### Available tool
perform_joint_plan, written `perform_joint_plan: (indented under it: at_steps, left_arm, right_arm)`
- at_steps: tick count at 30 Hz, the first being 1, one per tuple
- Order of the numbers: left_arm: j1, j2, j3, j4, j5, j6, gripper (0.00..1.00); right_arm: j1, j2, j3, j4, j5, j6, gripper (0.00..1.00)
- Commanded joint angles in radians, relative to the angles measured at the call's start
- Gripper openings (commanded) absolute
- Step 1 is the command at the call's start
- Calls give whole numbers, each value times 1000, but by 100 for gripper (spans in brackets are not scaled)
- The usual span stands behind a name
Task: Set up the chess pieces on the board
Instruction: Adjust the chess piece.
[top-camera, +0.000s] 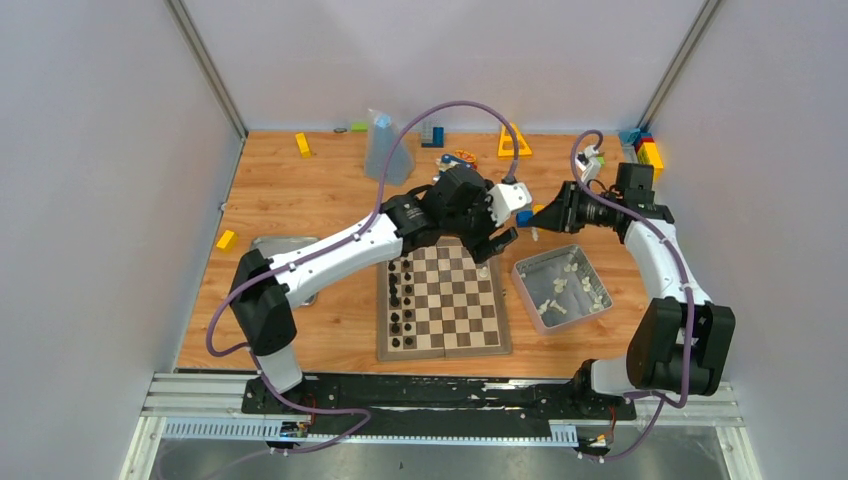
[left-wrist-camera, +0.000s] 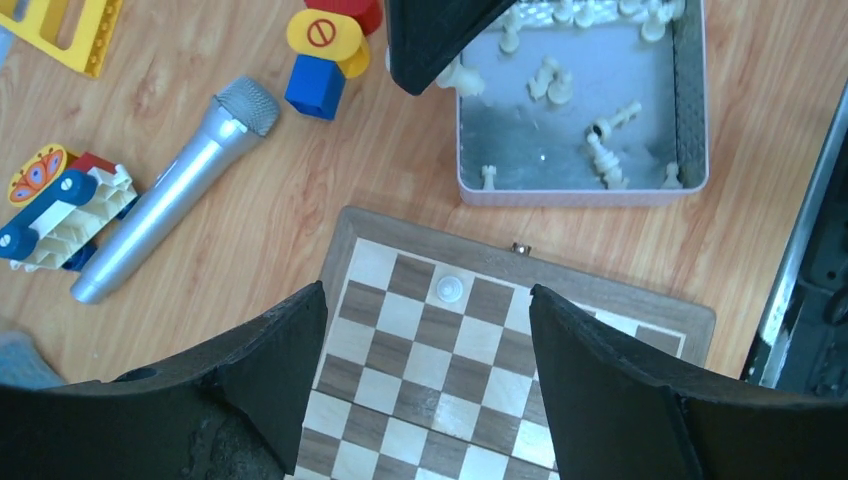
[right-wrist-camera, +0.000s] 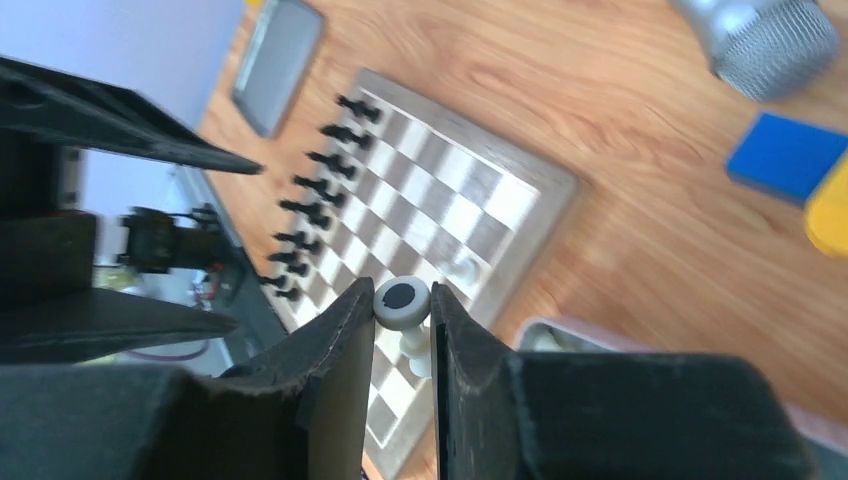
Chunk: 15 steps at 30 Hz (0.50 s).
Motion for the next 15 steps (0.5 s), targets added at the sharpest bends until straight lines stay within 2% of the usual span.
perform_joint_plan:
  at_steps: [1,6,10,15]
  left_arm:
    - [80,-20,68,79,74,-213,82]
    - [123,26,164,60,127,-345,81]
    - [125,65,226,65,187,-423,81]
    - [127,118,245,97,271,-506,80]
  right_arm:
    - [10,-11,-17,447,-202,435,8]
    - [19,-47,-97,786,-97,762,8]
    - [19,-49,-152,901,-41,955,8]
    - [19,-23,-167,996,-60,1100,9]
